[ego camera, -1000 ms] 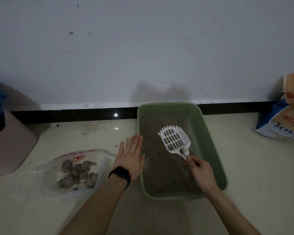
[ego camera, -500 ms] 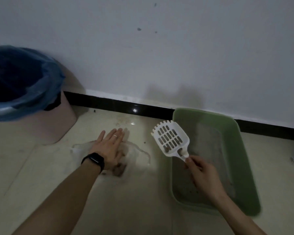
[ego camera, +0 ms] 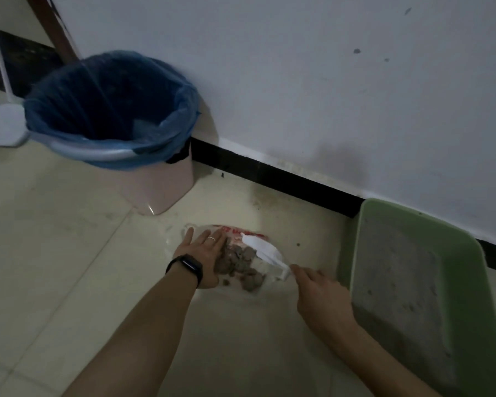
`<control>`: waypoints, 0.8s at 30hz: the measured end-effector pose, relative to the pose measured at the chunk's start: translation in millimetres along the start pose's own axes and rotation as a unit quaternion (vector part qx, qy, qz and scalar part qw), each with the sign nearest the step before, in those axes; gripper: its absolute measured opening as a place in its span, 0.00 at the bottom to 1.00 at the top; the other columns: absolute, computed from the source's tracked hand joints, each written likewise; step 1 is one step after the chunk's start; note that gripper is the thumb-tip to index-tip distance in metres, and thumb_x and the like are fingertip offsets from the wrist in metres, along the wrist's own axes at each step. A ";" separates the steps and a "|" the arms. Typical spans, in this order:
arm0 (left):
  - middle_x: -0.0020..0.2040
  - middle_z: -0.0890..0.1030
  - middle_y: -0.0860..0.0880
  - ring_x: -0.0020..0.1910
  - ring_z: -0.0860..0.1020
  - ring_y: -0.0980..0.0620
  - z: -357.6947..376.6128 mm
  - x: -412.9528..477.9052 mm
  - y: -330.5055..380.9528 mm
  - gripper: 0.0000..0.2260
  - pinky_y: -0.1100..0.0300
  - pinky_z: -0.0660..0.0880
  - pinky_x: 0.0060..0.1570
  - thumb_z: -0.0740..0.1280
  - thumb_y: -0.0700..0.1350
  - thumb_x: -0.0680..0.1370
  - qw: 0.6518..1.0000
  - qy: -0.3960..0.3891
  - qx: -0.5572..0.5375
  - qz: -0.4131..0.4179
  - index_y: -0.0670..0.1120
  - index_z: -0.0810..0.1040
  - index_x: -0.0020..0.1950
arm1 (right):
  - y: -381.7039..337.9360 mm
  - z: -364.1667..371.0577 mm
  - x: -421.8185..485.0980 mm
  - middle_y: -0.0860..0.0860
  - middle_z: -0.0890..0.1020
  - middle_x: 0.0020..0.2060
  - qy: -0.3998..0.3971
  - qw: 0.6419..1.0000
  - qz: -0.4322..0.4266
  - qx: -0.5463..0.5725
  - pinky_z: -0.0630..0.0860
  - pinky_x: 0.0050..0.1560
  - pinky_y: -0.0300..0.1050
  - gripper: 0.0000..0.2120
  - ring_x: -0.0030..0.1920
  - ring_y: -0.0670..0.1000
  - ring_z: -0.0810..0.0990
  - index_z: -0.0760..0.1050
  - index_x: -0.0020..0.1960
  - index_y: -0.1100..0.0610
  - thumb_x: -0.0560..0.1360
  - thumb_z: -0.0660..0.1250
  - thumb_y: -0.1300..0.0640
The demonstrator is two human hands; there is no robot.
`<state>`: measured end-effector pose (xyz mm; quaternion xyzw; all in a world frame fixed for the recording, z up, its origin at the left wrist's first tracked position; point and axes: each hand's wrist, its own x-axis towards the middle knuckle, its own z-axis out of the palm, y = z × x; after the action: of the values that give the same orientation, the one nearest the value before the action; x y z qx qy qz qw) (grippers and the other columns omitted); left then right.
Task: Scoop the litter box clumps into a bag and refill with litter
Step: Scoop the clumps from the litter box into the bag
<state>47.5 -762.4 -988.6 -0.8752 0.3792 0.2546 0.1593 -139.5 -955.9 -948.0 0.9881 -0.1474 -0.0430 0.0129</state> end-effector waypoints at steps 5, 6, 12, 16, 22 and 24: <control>0.80 0.39 0.51 0.79 0.42 0.49 5.3 0.3 -2.9 0.44 0.42 0.39 0.75 0.61 0.61 0.75 1.000 0.009 -0.011 -0.001 0.49 0.35 0.79 | 0.4 -3.7 4.1 0.49 0.85 0.44 0.002 1.000 0.018 0.017 0.76 0.26 0.49 0.22 0.38 0.58 0.81 0.79 0.59 0.51 0.66 0.71 0.63; 0.80 0.40 0.51 0.79 0.42 0.49 4.3 1.1 -3.5 0.43 0.41 0.39 0.75 0.60 0.61 0.75 1.000 0.015 -0.015 -0.001 0.49 0.36 0.79 | 0.2 -6.9 4.7 0.49 0.85 0.46 -0.001 0.999 0.029 0.036 0.77 0.29 0.49 0.21 0.41 0.58 0.81 0.78 0.61 0.51 0.70 0.68 0.62; 0.80 0.41 0.49 0.79 0.42 0.47 -4.6 6.6 8.0 0.39 0.42 0.40 0.75 0.56 0.62 0.77 0.996 0.067 -0.055 0.005 0.49 0.38 0.80 | 22.6 -43.2 -5.2 0.41 0.85 0.42 -0.052 0.932 0.156 0.324 0.77 0.40 0.41 0.11 0.41 0.44 0.82 0.81 0.57 0.45 0.78 0.65 0.52; 0.80 0.39 0.51 0.79 0.41 0.49 -22.4 18.9 37.0 0.36 0.45 0.38 0.75 0.53 0.61 0.79 0.990 0.089 -0.105 0.023 0.51 0.37 0.80 | 72.6 -66.8 -37.9 0.44 0.79 0.26 -0.027 0.820 0.268 0.506 0.68 0.29 0.39 0.07 0.26 0.43 0.73 0.84 0.49 0.50 0.77 0.68 0.57; 0.79 0.38 0.53 0.78 0.40 0.52 -53.7 38.6 131.7 0.32 0.48 0.39 0.76 0.47 0.62 0.81 0.971 0.125 -0.176 0.101 0.52 0.36 0.79 | 177.6 -69.5 -115.6 0.46 0.81 0.32 -0.037 0.860 0.407 0.305 0.73 0.39 0.44 0.08 0.36 0.48 0.79 0.82 0.45 0.46 0.77 0.65 0.47; 0.79 0.38 0.53 0.78 0.40 0.52 -62.7 44.2 167.6 0.32 0.47 0.40 0.76 0.47 0.61 0.82 0.966 0.129 -0.184 0.127 0.51 0.36 0.79 | 206.0 -69.0 -140.0 0.44 0.82 0.36 -0.108 0.877 0.416 0.216 0.75 0.39 0.43 0.09 0.37 0.46 0.80 0.80 0.46 0.44 0.79 0.61 0.45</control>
<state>-31.2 -928.7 -976.6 -0.8597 0.4510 0.2226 -0.0884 -326.5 -1111.1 -860.0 0.8029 -0.5510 -0.1076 -0.2006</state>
